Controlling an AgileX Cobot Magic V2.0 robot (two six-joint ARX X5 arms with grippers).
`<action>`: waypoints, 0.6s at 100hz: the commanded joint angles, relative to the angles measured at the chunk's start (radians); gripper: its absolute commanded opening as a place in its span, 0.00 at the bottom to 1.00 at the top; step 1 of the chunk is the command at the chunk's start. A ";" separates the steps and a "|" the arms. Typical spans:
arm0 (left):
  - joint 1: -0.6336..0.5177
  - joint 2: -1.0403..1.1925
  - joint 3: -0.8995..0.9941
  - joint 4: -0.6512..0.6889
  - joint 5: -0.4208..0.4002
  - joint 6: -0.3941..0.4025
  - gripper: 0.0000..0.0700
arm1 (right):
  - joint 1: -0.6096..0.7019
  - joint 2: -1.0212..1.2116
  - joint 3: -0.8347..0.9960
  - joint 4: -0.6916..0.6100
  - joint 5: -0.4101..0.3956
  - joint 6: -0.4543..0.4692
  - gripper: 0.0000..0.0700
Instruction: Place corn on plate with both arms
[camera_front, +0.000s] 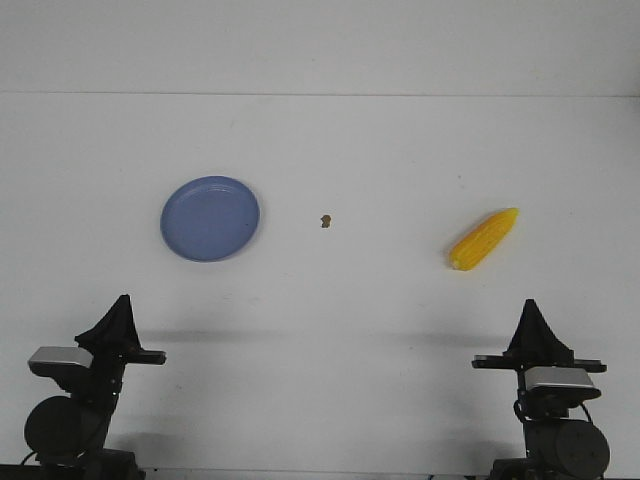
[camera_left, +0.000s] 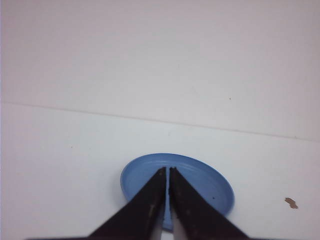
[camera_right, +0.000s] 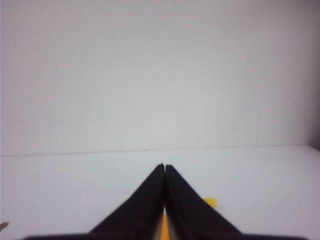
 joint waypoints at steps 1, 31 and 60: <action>0.001 0.060 0.087 -0.044 -0.005 -0.019 0.02 | 0.000 0.034 0.069 -0.062 0.024 0.011 0.00; 0.001 0.438 0.497 -0.349 -0.005 -0.041 0.02 | 0.000 0.349 0.444 -0.428 0.055 0.014 0.00; 0.001 0.776 0.766 -0.638 0.010 -0.036 0.02 | 0.000 0.675 0.706 -0.693 0.054 0.014 0.00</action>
